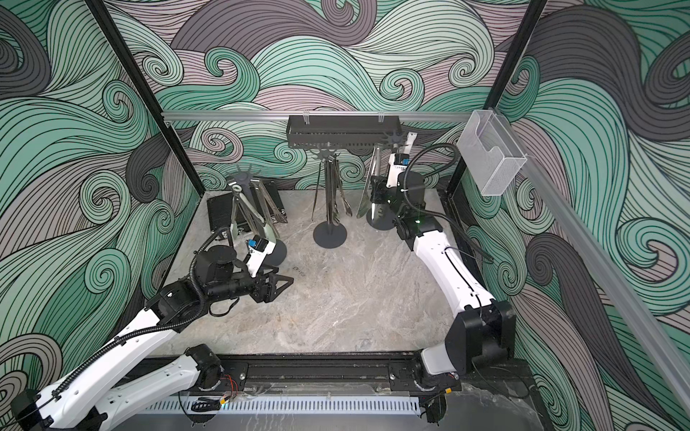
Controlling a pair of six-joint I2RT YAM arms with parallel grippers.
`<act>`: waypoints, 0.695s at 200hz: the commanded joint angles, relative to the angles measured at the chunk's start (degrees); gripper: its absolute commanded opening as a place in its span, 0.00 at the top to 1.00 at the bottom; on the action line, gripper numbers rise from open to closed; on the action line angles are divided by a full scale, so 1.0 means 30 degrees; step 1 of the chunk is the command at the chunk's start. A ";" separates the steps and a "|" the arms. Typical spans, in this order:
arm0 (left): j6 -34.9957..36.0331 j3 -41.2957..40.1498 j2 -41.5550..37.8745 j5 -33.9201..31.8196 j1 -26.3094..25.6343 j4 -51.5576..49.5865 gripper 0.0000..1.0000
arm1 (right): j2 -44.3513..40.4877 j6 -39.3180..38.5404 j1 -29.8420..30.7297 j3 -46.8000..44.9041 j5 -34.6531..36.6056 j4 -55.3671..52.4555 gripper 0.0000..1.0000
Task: Hang food tongs on kitchen utensil racks
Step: Hang the food tongs on the rack.
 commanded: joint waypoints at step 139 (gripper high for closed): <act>-0.0076 -0.0042 -0.0159 -0.0049 0.0130 0.0231 0.27 | 0.1075 0.0619 -0.0940 0.1558 -0.0020 0.1006 0.80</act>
